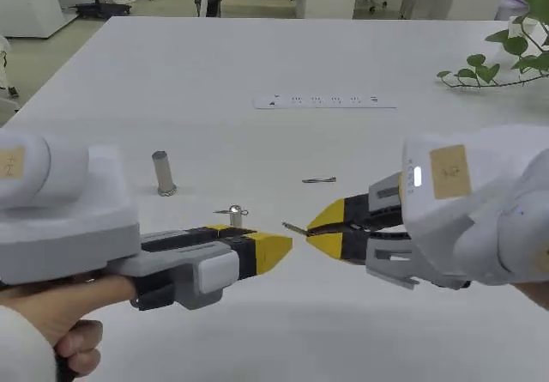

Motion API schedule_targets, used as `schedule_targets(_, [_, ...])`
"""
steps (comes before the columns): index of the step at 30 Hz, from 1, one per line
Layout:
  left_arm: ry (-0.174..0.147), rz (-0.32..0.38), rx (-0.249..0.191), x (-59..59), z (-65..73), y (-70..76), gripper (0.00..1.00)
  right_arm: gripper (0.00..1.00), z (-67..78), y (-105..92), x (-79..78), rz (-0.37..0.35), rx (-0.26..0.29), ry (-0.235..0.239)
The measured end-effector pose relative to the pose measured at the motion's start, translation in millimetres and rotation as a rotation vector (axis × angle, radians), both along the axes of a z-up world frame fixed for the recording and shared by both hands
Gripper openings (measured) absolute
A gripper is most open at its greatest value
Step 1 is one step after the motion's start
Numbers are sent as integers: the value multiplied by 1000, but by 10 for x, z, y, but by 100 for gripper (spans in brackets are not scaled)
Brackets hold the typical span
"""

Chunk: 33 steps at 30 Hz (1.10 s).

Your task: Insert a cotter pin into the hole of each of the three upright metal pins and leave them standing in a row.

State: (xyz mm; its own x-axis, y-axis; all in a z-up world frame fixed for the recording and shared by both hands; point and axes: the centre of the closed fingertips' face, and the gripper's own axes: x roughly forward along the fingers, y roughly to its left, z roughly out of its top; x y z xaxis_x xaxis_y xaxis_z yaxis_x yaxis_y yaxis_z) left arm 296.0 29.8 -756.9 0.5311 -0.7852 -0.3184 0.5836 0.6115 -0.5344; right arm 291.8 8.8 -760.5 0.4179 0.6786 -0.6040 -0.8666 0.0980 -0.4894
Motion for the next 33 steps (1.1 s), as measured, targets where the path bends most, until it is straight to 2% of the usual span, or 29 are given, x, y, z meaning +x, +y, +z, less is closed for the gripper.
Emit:
schedule_targets(2, [10, -13, -10, -25, 2, -35, 20, 3, 17, 19, -23, 9, -4, -16])
schedule_targets(9, [28, -28, -59, -58, 50, -106, 12, 3, 32, 53, -65, 19, -3, -27])
schedule_targets(14, [18, -18, -56, -38, 45, -103, 10, 3, 32, 65, -72, 21, -8, -42])
schedule_targets(20, [26, -24, -58, -52, 29, -112, 5, 3, -8, 65, -72, 27, -38, -55])
schedule_targets(27, [41, -37, -52, -76, 4, -119, 3, 3, -15, 100, -92, 34, -34, -50])
schedule_targets(33, [40, -46, -62, -73, 21, -103, 2, 3, 5, 111, -95, 36, -31, -56])
